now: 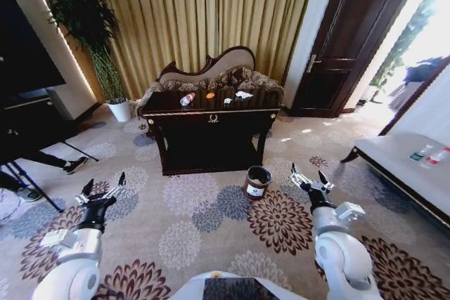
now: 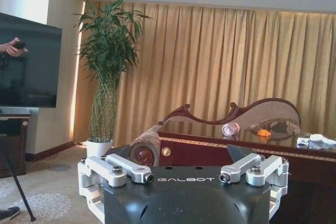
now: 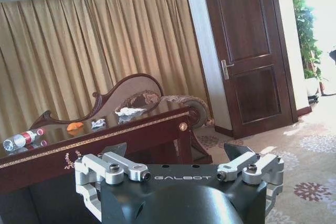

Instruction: Move to the front of the table and place the trash on the table into the trash bin.

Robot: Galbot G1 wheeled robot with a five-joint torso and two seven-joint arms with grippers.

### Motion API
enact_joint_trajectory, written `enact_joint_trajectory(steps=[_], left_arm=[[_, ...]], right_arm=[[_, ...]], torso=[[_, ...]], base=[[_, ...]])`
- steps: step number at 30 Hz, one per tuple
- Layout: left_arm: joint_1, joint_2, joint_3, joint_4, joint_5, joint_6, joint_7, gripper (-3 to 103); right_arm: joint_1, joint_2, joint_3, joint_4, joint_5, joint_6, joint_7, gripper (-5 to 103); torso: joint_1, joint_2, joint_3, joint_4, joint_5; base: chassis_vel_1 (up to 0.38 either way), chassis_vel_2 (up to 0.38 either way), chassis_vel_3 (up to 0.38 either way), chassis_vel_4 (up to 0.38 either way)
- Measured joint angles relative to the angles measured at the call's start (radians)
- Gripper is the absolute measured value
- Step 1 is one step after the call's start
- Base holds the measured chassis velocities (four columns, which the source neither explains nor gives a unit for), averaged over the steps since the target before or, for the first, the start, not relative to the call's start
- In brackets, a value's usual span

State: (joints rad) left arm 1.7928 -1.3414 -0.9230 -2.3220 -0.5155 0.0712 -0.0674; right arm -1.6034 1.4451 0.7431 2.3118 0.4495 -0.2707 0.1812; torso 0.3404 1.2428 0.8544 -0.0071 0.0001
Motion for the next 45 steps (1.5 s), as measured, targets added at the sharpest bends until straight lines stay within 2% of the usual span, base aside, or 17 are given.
enact_joint_trajectory(steps=[2, 5, 6, 8, 9, 10, 12, 14, 19, 33, 45], left_arm=[[-0.005, 0.002, 0.007, 0.009, 0.0, -0.014, 0.002, 100], [-0.019, 0.009, 0.015, 0.038, -0.013, -0.079, 0.05, 100], [-0.019, 0.009, 0.015, 0.038, -0.013, -0.079, 0.05, 100], [-0.026, 0.015, 0.015, 0.049, -0.037, -0.097, 0.086, 100], [-0.03, 0.02, 0.015, 0.054, -0.058, -0.104, 0.106, 100], [-0.03, 0.02, 0.015, 0.054, -0.058, -0.104, 0.106, 100], [-0.037, 0.024, 0.014, 0.063, -0.071, -0.112, 0.125, 100], [-0.039, 0.026, 0.013, 0.067, -0.073, -0.115, 0.136, 100], [-0.039, 0.028, 0.004, 0.084, -0.08, -0.13, 0.182, 100], [-0.044, 0.028, -0.002, 0.096, -0.072, -0.125, 0.178, 100], [-0.045, 0.031, -0.006, 0.098, -0.07, -0.124, 0.176, 100]], right_arm=[[0.0, 0.0, 0.0, -0.005, 0.008, 0.0, -0.003, 100], [0.0, -0.003, 0.007, -0.017, 0.024, 0.019, -0.049, 100], [0.0, -0.003, 0.007, -0.017, 0.024, 0.019, -0.049, 100], [0.005, -0.008, 0.016, -0.042, 0.028, 0.062, -0.116, 100], [0.01, -0.014, 0.028, -0.063, 0.03, 0.097, -0.195, 100], [0.01, -0.014, 0.028, -0.063, 0.03, 0.097, -0.195, 100], [0.015, -0.026, 0.034, -0.082, 0.047, 0.133, -0.285, 100], [0.02, -0.029, 0.034, -0.087, 0.056, 0.141, -0.3, 100], [0.029, -0.018, 0.022, -0.09, 0.057, 0.149, -0.301, 100], [0.023, -0.005, 0.024, -0.107, -0.01, 0.166, -0.291, 100], [0.018, -0.008, 0.018, -0.107, -0.021, 0.167, -0.289, 100]], torso=[[0.0, 0.0, 0.0, 0.0, 0.0], [0.0, 0.0, 0.0, 0.0, 0.0001], [0.0, 0.0, 0.0, 0.0, 0.0001], [0.0, 0.0, 0.0, 0.0, 0.0002], [0.0, 0.0, 0.0, 0.0001, 0.0001], [0.0, 0.0, 0.0, 0.0001, 0.0001], [0.0, 0.0, 0.0, 0.0, 0.0001], [0.0, 0.0, 0.0, 0.0001, 0.0], [0.0, 0.0, 0.0, 0.0002, 0.0001], [0.0, 0.0, 0.0, 0.0001, 0.0001], [0.0, 0.0, 0.0, 0.0001, 0.0001]], base=[[0.0, 0.0, 0.0, 0.0], [0.0, 0.0, 0.0, 0.0], [0.0, 0.0, 0.0, 0.0], [0.0, 0.0, 0.0, 0.0], [0.0, 0.0, 0.0, 0.0], [0.0, 0.0, 0.0, 0.0], [0.0, 0.0, 0.0, 0.0], [0.0, 0.0, 0.0, 0.0], [0.0, 0.0, 0.0, 0.0], [0.0, 0.0, 0.0, 0.0], [-0.048, 0.039, 0.034, -0.04]])
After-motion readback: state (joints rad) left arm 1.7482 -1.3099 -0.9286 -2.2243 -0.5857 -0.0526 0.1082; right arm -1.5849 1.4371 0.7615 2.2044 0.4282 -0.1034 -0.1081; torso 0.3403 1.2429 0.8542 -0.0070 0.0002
